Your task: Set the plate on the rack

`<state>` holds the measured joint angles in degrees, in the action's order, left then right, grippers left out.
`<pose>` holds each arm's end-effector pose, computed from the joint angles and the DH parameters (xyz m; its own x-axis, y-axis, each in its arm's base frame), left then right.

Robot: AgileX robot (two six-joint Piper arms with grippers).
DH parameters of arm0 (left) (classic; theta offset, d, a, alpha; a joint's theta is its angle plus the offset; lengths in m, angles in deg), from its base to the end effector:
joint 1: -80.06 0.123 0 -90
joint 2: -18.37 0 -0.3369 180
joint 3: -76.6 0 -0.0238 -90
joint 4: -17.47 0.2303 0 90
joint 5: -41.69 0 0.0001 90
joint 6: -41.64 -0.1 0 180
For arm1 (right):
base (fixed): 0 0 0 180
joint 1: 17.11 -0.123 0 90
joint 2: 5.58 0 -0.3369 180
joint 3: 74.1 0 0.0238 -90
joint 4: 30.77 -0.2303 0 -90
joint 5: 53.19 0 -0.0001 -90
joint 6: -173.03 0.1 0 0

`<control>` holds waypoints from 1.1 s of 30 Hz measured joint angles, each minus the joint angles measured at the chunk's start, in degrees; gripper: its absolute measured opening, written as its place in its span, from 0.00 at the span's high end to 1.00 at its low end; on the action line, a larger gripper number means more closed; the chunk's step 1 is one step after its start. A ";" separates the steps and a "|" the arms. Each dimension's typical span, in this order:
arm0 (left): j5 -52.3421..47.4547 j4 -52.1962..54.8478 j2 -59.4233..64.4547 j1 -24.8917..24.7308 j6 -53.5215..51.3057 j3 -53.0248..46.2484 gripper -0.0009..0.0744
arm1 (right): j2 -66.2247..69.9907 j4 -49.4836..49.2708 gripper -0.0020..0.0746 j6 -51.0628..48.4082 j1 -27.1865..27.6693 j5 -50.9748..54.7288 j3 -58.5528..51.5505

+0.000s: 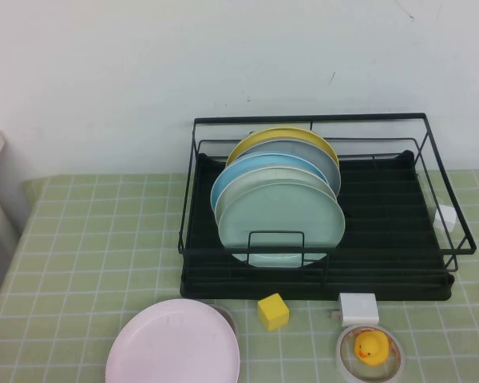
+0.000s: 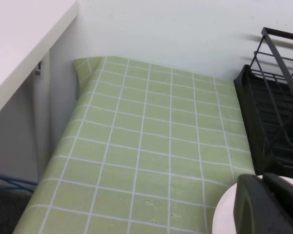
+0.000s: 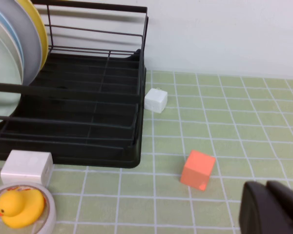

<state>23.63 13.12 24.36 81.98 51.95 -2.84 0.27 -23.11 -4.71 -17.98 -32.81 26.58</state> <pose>-0.0101 -0.0027 0.1769 -0.2223 -0.2570 -0.9405 -0.0683 0.9664 -0.2479 -0.0113 -0.0048 0.1739 -0.2668 -0.0898 -0.9596 0.0067 0.9954 -0.0951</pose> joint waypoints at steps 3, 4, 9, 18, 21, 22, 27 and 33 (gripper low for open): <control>0.00 0.00 0.00 0.00 0.00 0.00 0.99 | 0.00 0.00 0.98 0.00 0.00 0.00 0.00; 0.00 0.00 0.00 0.00 0.00 0.00 0.99 | 0.00 0.00 0.98 0.00 0.00 0.00 0.00; 0.00 0.00 0.00 0.00 0.00 0.00 0.99 | 0.00 0.00 0.98 0.00 0.00 0.00 0.00; 0.00 0.00 0.00 0.00 0.00 0.00 0.99 | 0.00 0.00 0.98 0.00 0.00 0.00 0.00; 0.00 0.00 0.00 0.00 0.00 0.00 0.99 | 0.00 0.00 0.98 0.00 0.00 0.00 0.00; 0.00 0.00 0.00 0.00 0.00 0.00 0.99 | 0.00 0.00 0.98 0.00 0.00 0.00 0.00; 0.00 0.00 0.00 0.00 0.00 0.00 0.99 | 0.00 0.00 0.98 0.00 0.00 0.00 0.00; 0.00 0.00 0.00 0.00 0.00 0.00 0.99 | 0.00 0.00 0.98 0.00 0.00 0.00 0.00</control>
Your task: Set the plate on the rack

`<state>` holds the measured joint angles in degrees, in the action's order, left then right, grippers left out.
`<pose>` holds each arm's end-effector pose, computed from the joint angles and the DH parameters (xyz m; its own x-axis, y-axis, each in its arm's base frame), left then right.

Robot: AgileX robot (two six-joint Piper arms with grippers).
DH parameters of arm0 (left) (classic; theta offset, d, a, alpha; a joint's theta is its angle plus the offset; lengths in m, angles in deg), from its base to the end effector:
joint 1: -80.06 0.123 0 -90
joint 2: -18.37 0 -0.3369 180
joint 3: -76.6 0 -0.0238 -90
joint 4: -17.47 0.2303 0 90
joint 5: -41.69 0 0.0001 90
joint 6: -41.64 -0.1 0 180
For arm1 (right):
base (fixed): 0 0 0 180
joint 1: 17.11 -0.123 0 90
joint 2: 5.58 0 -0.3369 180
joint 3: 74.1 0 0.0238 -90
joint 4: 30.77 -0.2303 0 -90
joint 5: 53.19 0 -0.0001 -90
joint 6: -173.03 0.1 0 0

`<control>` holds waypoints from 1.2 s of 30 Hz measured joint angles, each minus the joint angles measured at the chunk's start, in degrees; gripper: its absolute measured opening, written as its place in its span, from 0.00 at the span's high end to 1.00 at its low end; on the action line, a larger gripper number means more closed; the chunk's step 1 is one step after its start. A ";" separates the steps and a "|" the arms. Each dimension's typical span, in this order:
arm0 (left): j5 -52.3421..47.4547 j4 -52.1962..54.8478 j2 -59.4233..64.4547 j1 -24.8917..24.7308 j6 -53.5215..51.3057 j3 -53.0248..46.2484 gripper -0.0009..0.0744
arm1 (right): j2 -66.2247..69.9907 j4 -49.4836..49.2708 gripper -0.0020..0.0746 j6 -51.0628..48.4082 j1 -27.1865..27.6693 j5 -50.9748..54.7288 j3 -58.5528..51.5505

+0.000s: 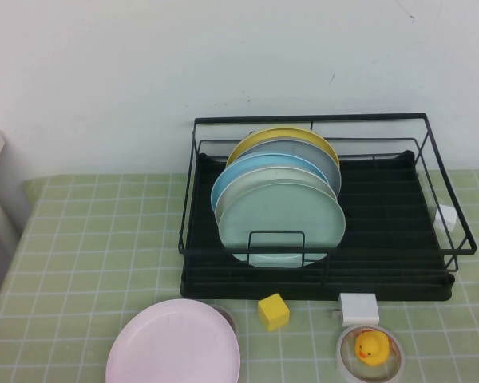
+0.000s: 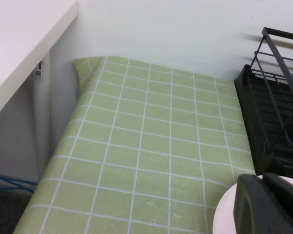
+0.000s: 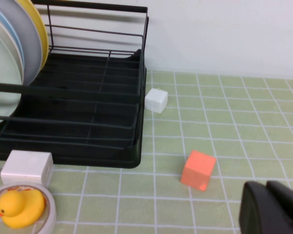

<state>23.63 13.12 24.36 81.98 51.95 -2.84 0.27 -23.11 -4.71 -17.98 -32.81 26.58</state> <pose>-0.0101 -0.0027 0.1769 -0.2223 -0.2570 -0.9405 -0.0683 0.9664 -0.2479 -0.0113 -0.0048 0.1739 -0.2668 -0.0898 -0.9596 0.0067 0.9954 -0.0951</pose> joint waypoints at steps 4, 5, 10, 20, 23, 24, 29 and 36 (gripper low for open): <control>0.00 0.00 0.00 0.00 0.00 0.00 0.99 | 0.00 0.00 0.98 0.00 0.00 0.00 0.00; 0.00 0.00 0.00 0.00 0.00 0.00 0.99 | 0.00 0.00 0.98 0.00 0.00 0.00 0.00; 0.00 0.00 0.00 0.00 0.00 0.00 0.99 | 0.00 -1.46 0.98 0.00 0.00 0.00 0.00; 0.00 0.00 0.00 0.00 0.00 0.00 0.99 | 0.00 -25.16 0.98 0.00 0.00 0.00 -0.24; 0.24 0.21 0.00 0.00 0.00 0.00 0.99 | 0.00 -41.19 0.98 0.00 0.00 0.34 -0.61; 0.91 0.21 0.00 0.00 0.00 0.00 0.99 | 0.00 -46.81 0.98 0.00 0.00 0.35 -0.61; 7.85 -5.63 0.00 0.00 0.84 -0.12 0.99 | 0.00 -60.32 0.98 0.00 0.00 0.00 -0.61; 15.73 -30.21 0.00 0.00 11.05 -0.12 0.99 | 0.00 -61.46 0.98 0.00 0.00 -0.22 -0.61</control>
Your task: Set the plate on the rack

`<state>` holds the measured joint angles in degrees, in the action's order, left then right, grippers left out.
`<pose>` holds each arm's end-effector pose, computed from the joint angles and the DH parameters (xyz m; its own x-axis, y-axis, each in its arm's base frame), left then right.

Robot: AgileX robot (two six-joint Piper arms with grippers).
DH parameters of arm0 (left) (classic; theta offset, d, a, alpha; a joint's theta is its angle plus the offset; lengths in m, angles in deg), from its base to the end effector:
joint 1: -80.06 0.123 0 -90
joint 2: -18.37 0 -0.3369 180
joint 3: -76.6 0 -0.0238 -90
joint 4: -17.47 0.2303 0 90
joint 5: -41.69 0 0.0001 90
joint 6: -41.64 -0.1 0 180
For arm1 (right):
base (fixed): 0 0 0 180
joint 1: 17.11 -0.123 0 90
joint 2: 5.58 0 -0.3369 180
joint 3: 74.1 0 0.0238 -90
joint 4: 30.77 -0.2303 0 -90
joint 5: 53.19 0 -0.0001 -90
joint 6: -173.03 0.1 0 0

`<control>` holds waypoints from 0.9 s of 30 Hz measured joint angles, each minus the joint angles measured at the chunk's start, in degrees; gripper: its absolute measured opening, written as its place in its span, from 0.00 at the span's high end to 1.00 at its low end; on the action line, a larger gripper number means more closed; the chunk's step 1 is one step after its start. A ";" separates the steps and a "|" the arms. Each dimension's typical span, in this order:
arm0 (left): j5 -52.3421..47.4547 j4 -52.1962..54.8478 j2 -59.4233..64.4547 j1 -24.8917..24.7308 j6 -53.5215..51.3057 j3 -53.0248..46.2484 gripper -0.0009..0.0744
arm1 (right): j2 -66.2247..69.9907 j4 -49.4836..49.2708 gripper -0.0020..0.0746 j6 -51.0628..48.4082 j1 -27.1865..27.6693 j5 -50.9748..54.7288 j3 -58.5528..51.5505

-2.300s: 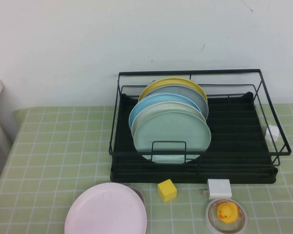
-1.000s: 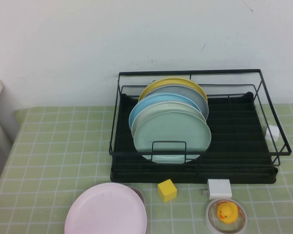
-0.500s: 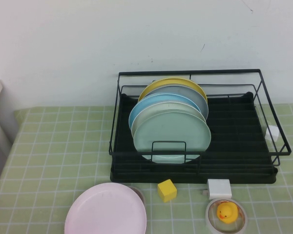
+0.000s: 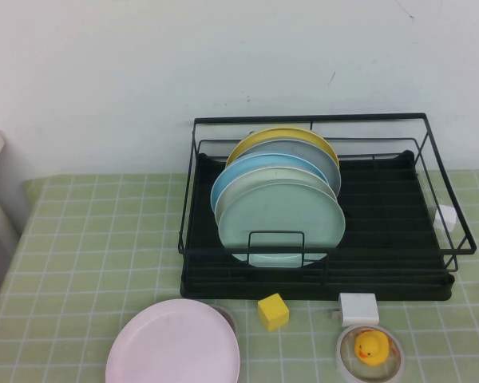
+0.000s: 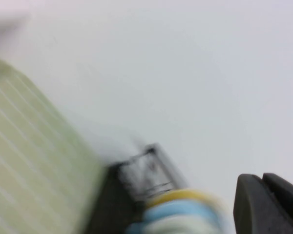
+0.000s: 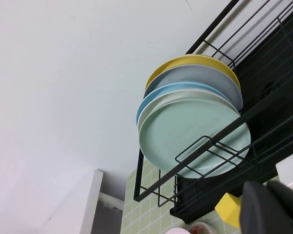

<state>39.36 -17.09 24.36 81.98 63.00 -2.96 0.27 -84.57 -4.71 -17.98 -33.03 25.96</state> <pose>-0.0073 -0.0026 0.2041 0.0334 -0.8272 -0.5610 0.0307 0.5619 -0.8267 -0.0126 0.0277 0.1845 -0.3169 0.7755 -0.5460 -0.0557 0.5595 0.8270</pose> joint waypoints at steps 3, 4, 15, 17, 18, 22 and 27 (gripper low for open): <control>1.75 -9.92 0.00 0.00 2.93 0.00 0.99 | 0.00 -0.09 0.98 -0.05 0.00 0.00 0.00; 2.32 -12.50 0.00 0.00 3.28 0.00 0.99 | 0.00 -0.09 0.98 -0.50 0.00 0.00 0.00; 8.56 -26.51 0.00 0.00 4.08 0.00 0.99 | 0.00 -0.63 0.98 -13.40 0.00 -4.38 0.00; 8.95 -27.38 0.00 0.00 4.08 0.00 0.99 | 0.00 -0.63 0.98 -14.53 0.00 -5.97 0.00; 8.95 -27.48 0.00 0.00 4.08 0.00 0.99 | 0.00 -0.63 0.98 -15.10 0.00 -6.52 0.00; 4.76 -21.77 0.00 0.00 -0.61 0.86 0.99 | 0.00 -0.85 0.98 -17.43 0.00 -7.07 0.00; -12.42 -3.97 2.27 0.00 -14.23 13.60 0.99 | 0.00 -0.93 0.98 -18.82 0.00 -7.30 0.00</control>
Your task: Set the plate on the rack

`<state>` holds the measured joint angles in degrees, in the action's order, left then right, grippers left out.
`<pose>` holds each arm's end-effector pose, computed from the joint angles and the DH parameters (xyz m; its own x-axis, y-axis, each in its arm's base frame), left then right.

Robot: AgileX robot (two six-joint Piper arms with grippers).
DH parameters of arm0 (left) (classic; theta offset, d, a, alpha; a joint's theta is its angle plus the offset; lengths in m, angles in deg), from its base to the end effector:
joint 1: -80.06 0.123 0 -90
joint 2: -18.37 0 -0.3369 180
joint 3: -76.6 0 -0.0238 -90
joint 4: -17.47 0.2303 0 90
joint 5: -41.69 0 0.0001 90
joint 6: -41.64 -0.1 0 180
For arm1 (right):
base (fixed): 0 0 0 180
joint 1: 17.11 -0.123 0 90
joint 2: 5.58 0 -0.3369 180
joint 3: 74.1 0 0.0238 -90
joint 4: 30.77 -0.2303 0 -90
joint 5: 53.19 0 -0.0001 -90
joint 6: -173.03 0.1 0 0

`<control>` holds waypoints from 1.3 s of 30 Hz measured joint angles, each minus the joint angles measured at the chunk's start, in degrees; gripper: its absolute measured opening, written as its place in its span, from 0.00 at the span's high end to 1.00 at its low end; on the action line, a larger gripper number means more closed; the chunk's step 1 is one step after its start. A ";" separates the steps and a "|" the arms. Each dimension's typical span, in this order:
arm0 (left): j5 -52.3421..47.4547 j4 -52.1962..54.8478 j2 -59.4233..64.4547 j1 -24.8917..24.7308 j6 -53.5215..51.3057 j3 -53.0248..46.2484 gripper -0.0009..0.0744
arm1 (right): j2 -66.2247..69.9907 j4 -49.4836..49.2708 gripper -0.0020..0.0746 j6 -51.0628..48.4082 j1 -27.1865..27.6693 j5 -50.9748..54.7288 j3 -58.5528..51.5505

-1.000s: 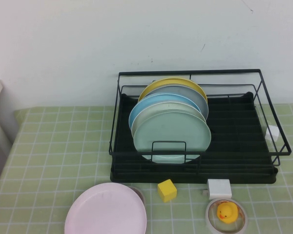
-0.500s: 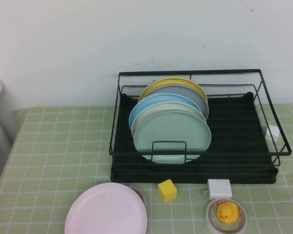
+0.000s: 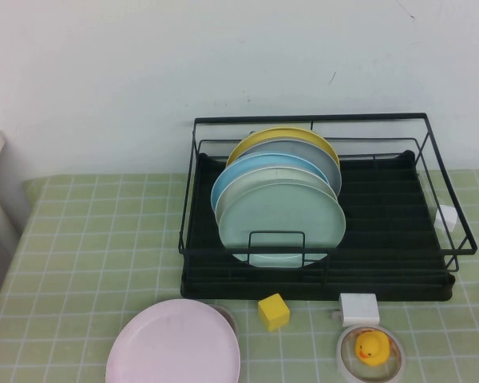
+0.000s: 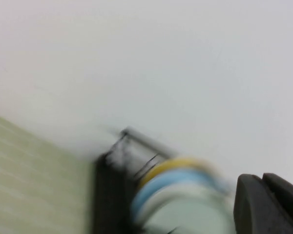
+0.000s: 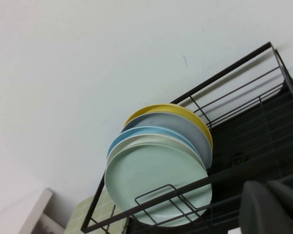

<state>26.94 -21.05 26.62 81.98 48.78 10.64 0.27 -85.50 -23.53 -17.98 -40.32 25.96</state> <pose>-0.0193 -0.0166 0.2640 -0.0366 -0.6965 -0.7167 0.1397 0.7065 -0.6937 -0.0093 0.0181 0.1923 -0.1653 0.5959 -0.7859 -0.1208 0.7786 0.6158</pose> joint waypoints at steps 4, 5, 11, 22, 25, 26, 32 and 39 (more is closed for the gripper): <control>-13.43 14.95 10.78 0.13 -1.14 11.83 0.99 | 0.00 -0.03 0.98 -1.78 0.00 -0.61 0.00; -15.89 17.09 13.58 0.13 -1.14 13.82 0.99 | 0.00 -0.03 0.98 -1.90 0.00 -0.76 0.00; -25.50 20.98 34.20 0.22 -10.95 24.26 0.97 | 0.00 -0.03 0.98 -2.11 0.00 -1.21 0.00; -21.05 -1.34 65.12 0.22 -39.00 29.27 0.42 | 0.00 -1.26 0.98 -2.24 0.00 -1.21 0.00; -17.70 -3.39 72.52 0.22 -41.41 29.72 0.36 | 0.00 -1.26 0.98 -2.24 0.00 -1.21 0.00; -17.25 -3.52 74.59 0.22 -42.18 29.76 0.36 | 0.00 -1.26 0.98 -2.26 0.00 -1.21 0.00; -13.63 -6.86 88.46 0.22 -52.84 29.81 0.34 | 0.00 -1.36 0.98 -4.12 0.00 -1.21 0.00; -7.96 -23.51 101.22 0.12 -73.05 30.03 0.34 | 0.00 -1.36 0.98 -4.36 0.00 -1.67 0.00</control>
<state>18.98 -44.57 127.85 82.10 -24.27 40.67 0.27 -86.87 -27.89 -17.98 -42.00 25.96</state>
